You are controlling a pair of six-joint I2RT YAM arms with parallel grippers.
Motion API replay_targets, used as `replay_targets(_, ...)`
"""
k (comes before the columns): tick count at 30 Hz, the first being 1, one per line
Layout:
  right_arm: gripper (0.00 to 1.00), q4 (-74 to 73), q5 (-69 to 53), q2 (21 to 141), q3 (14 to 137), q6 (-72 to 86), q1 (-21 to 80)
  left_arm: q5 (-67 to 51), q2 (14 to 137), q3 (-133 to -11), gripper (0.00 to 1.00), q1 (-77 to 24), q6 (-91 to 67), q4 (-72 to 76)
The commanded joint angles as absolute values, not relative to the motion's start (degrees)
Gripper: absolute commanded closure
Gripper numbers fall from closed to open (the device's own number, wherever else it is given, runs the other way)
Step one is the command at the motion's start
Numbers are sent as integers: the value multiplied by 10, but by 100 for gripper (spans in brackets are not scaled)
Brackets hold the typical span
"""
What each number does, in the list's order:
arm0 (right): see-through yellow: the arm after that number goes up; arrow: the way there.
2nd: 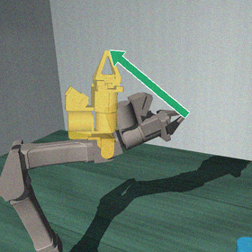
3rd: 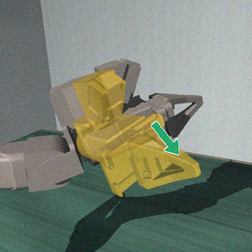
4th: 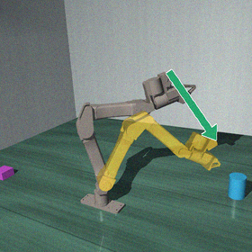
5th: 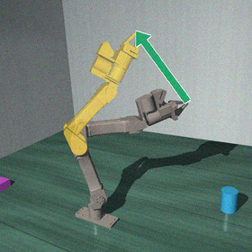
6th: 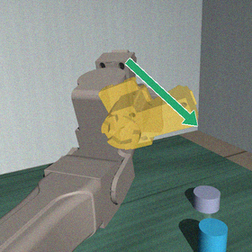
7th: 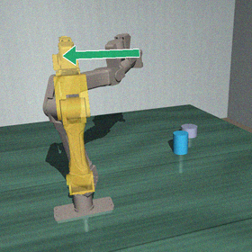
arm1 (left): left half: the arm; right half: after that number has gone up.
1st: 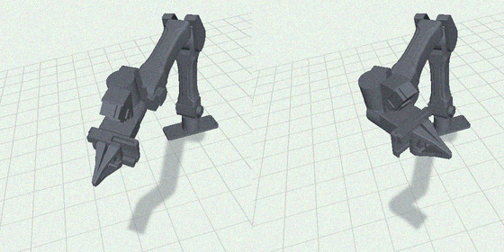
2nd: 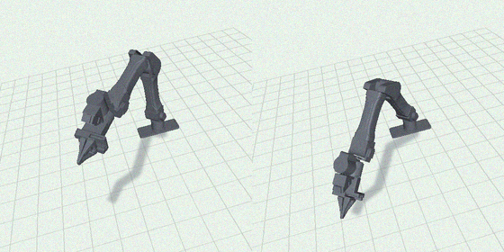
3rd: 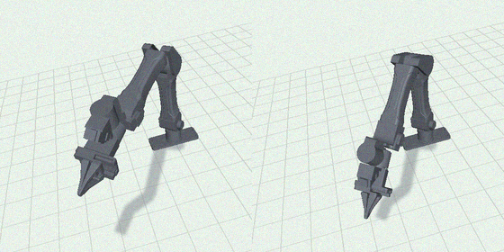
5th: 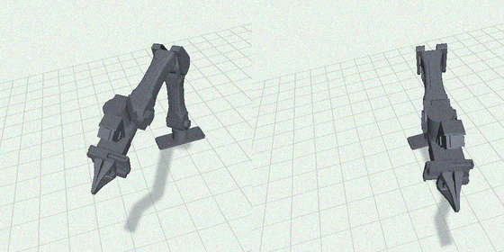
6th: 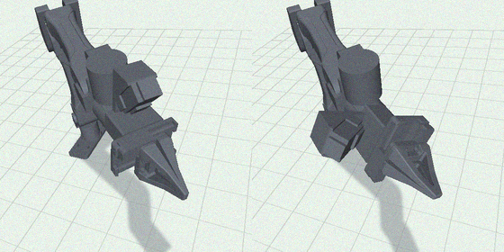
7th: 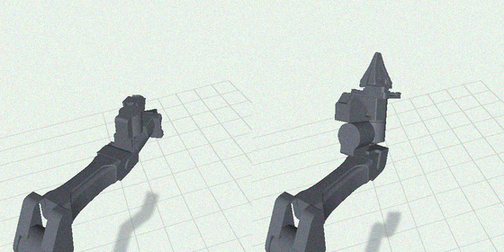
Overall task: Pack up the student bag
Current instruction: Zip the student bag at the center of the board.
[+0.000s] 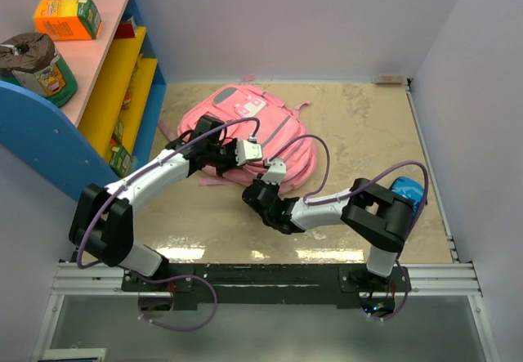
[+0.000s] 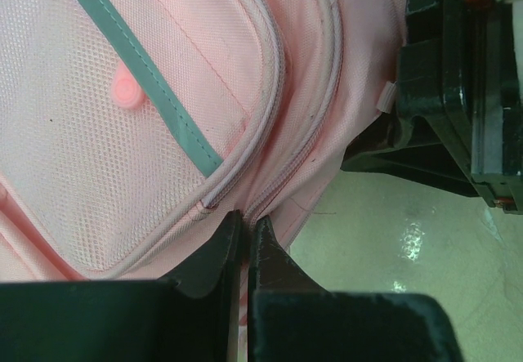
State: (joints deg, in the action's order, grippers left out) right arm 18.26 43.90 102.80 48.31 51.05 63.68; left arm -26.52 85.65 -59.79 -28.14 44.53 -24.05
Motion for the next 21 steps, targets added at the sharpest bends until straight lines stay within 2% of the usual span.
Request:
replay_targets(1, 100, 171, 459, 1000, 490, 527, 635, -298, 830, -600, 100, -279, 412, -280)
replay_targets(10, 100, 61, 487, 906, 454, 557, 676, -268, 816, -569, 100, -279, 432, -271)
replay_targets(21, 100, -86, 470, 810, 410, 612, 669, -258, 761, -529, 100, -278, 474, -311)
